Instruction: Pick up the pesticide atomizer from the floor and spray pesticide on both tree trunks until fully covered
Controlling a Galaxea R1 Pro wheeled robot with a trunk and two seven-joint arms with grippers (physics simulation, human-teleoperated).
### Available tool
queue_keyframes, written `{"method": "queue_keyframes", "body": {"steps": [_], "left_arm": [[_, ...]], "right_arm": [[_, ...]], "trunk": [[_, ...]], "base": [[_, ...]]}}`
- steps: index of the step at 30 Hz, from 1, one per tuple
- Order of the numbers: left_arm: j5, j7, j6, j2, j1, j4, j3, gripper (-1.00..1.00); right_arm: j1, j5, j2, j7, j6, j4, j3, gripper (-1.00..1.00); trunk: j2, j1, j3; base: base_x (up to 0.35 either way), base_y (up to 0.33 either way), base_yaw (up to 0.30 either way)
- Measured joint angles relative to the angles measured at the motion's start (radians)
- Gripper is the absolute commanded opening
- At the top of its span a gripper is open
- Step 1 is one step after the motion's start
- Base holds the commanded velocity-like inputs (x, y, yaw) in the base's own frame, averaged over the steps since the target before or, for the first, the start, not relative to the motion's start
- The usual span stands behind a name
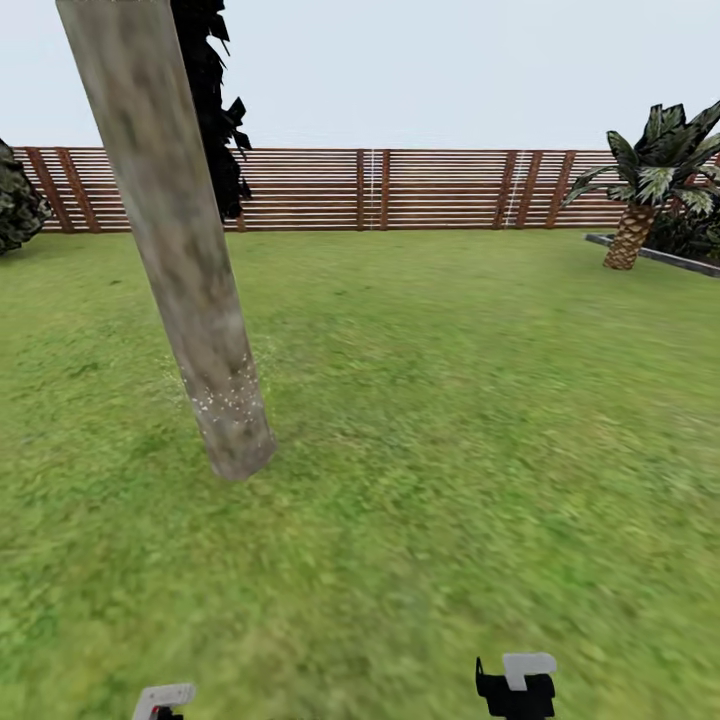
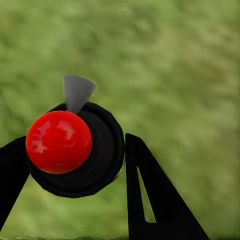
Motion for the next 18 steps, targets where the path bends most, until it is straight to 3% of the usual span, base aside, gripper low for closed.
{"method": "queue_keyframes", "body": {"steps": [5,18], "left_arm": [[-0.001,0.004,0.002,-0.02,0.001,0.0,0.0,-1.0],[0.001,0.008,0.0,-0.013,0.013,0.0,0.002,-1.0]], "right_arm": [[0.001,0.0,0.0,-0.001,0.0,0.0,0.0,1.0],[0.0,0.001,0.003,-0.001,0.0,0.002,0.0,1.0]], "trunk": [[0.0,0.0,-0.001],[0.0,0.0,-0.005]], "base": [[0.0,0.0,0.277],[0.0,0.0,0.278]]}}
